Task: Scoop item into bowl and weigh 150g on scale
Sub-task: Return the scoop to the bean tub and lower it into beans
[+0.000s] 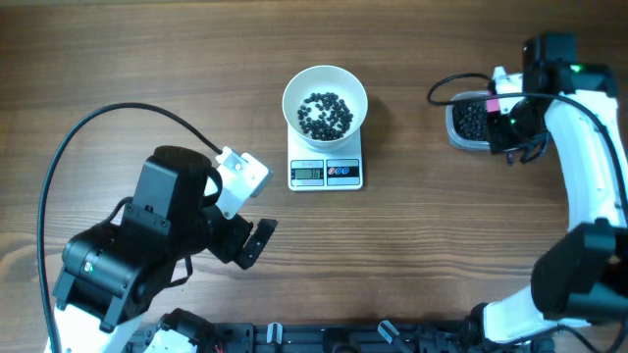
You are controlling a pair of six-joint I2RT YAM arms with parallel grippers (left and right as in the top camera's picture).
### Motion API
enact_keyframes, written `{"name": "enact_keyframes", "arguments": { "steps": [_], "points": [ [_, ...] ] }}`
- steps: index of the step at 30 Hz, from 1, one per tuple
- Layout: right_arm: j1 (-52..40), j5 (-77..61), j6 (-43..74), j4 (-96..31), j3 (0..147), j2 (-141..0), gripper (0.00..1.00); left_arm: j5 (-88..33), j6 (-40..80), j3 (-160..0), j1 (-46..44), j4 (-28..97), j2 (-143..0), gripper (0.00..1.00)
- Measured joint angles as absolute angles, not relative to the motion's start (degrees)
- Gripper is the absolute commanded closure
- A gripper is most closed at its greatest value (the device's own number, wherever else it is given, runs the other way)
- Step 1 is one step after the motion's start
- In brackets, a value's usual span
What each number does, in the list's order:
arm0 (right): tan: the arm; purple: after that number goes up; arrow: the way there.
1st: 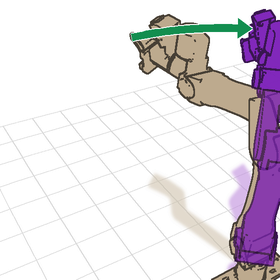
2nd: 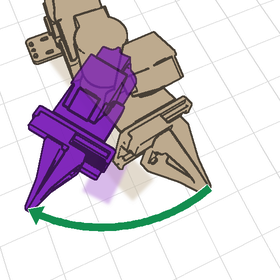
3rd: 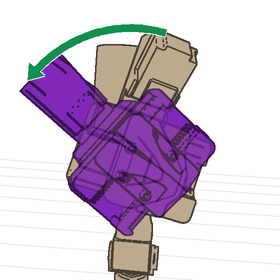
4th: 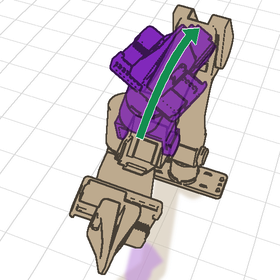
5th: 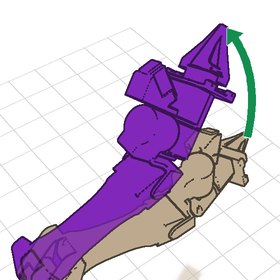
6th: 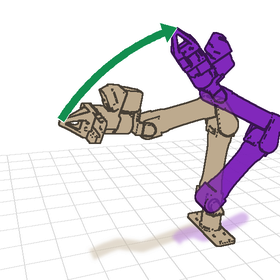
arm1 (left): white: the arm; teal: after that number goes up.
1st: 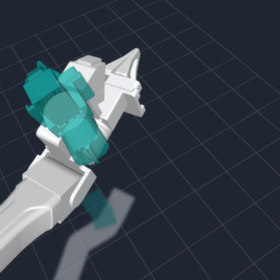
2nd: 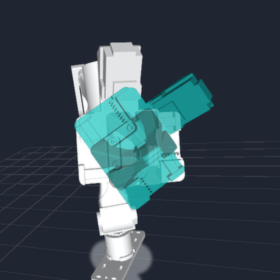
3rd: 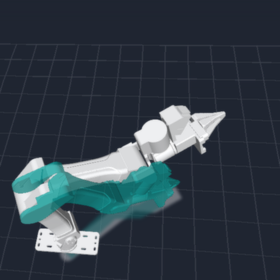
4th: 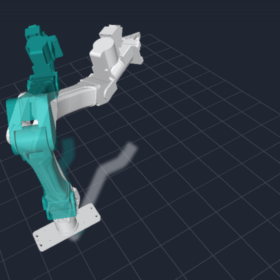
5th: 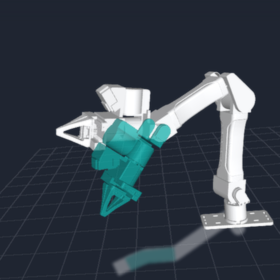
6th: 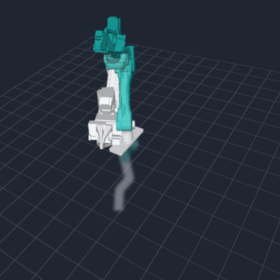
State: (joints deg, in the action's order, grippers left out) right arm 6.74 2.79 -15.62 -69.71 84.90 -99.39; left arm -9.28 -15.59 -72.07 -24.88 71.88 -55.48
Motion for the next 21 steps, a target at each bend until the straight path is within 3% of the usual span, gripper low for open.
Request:
{"name": "enact_keyframes", "arguments": {
  "steps": [4, 6, 10, 17, 21],
  "points": [
    [6.74, 1.61, -15.4, -70.06, 84.84, -100.68, 0.89, -9.28, -15.59, -72.07, -24.88, 71.88, -55.48, 0.0],
    [6.74, 1.34, -15.4, -70.3, 84.77, -100.73, 0.94, -9.28, -15.59, -72.07, -24.88, 71.88, -55.48, 0.0],
    [6.74, 1.19, -15.22, -69.43, 83.96, -101.51, 0.92, -9.3, -15.59, -72.07, -24.88, 71.88, -55.48, 0.0],
    [6.74, 1.06, -13.5, -67.7, 83.22, -102.69, 0.86, -9.28, -15.59, -72.07, -24.88, 71.88, -55.48, 0.0],
    [6.74, -0.64, -9.06, -68.36, 83.68, -102.69, 0.72, -9.28, -15.59, -72.07, -24.88, 71.88, -55.48, 0.0]
  ]
}}
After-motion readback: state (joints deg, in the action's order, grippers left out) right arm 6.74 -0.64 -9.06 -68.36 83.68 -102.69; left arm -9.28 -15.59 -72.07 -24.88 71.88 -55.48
